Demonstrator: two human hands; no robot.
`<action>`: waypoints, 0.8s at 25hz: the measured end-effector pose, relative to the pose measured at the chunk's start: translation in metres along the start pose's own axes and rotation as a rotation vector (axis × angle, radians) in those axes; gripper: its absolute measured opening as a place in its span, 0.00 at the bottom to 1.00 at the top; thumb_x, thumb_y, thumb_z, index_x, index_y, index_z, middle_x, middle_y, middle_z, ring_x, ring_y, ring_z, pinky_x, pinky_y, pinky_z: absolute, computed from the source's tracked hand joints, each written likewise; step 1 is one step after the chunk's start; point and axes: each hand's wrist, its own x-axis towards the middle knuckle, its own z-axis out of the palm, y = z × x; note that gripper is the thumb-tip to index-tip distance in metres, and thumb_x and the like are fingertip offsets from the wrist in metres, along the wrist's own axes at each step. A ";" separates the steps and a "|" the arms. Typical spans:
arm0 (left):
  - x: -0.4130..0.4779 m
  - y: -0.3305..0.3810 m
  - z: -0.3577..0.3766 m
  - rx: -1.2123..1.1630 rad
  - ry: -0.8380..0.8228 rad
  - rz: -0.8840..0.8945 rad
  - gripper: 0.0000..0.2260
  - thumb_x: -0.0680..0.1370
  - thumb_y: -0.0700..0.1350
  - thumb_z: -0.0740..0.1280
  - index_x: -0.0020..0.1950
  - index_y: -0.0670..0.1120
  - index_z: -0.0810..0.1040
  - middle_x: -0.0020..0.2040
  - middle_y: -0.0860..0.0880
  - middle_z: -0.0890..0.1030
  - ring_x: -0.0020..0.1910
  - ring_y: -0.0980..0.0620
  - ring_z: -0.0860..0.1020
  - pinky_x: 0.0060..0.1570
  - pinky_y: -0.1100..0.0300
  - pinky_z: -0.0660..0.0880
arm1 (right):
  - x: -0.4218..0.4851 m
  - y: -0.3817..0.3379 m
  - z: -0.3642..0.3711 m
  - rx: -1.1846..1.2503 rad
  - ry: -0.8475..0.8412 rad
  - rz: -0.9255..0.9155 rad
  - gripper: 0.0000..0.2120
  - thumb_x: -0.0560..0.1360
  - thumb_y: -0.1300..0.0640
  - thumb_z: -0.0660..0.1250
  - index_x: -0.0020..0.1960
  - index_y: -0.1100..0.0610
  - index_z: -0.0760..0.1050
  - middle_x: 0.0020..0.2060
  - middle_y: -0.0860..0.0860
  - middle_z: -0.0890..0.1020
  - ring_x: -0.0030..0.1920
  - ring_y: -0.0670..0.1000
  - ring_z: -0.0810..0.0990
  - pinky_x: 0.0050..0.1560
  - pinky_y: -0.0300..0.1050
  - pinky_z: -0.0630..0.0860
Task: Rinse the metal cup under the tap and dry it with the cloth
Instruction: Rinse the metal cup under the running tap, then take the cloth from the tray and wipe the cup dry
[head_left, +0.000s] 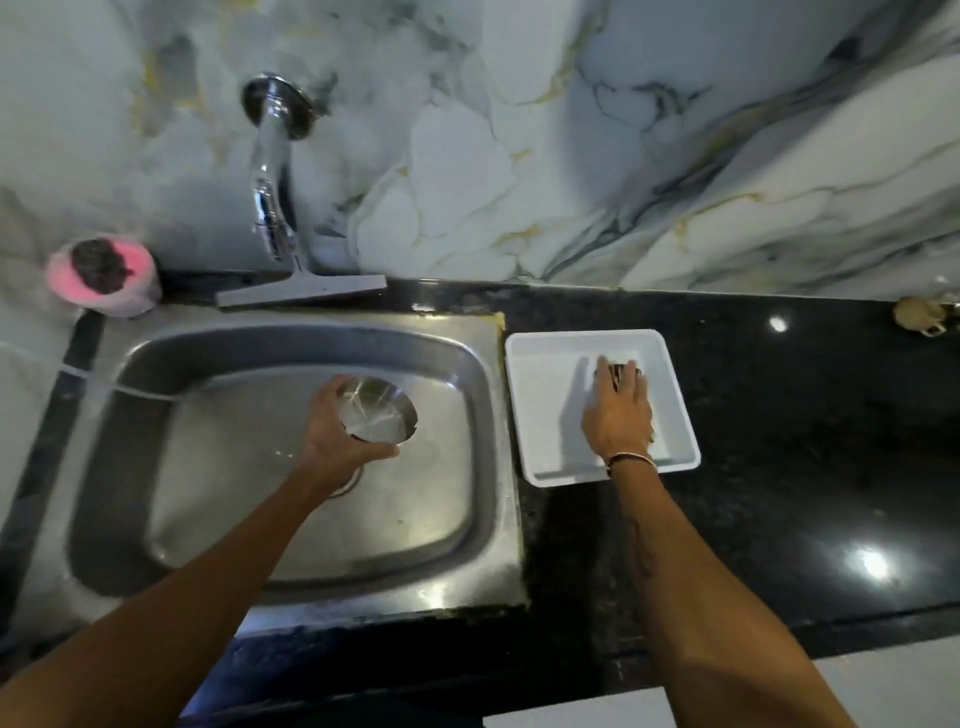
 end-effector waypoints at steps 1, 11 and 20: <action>0.000 -0.003 0.006 -0.034 -0.031 -0.026 0.55 0.61 0.40 0.91 0.82 0.47 0.66 0.78 0.46 0.68 0.72 0.46 0.71 0.74 0.43 0.73 | 0.006 0.017 0.007 -0.012 -0.057 0.048 0.33 0.85 0.55 0.61 0.87 0.49 0.51 0.86 0.62 0.51 0.84 0.70 0.55 0.81 0.67 0.61; -0.006 0.017 0.005 -0.113 -0.132 0.069 0.56 0.57 0.54 0.89 0.80 0.57 0.66 0.76 0.55 0.73 0.71 0.64 0.74 0.65 0.73 0.72 | -0.020 -0.049 -0.011 0.609 0.333 -0.308 0.23 0.82 0.66 0.64 0.76 0.58 0.76 0.66 0.57 0.85 0.65 0.60 0.84 0.72 0.49 0.76; -0.043 0.055 -0.092 -0.157 -0.117 0.220 0.52 0.57 0.36 0.88 0.78 0.47 0.71 0.71 0.52 0.82 0.70 0.55 0.82 0.71 0.46 0.81 | -0.124 -0.226 -0.052 0.012 0.136 -1.073 0.19 0.84 0.54 0.63 0.73 0.45 0.77 0.73 0.48 0.80 0.61 0.55 0.75 0.60 0.48 0.70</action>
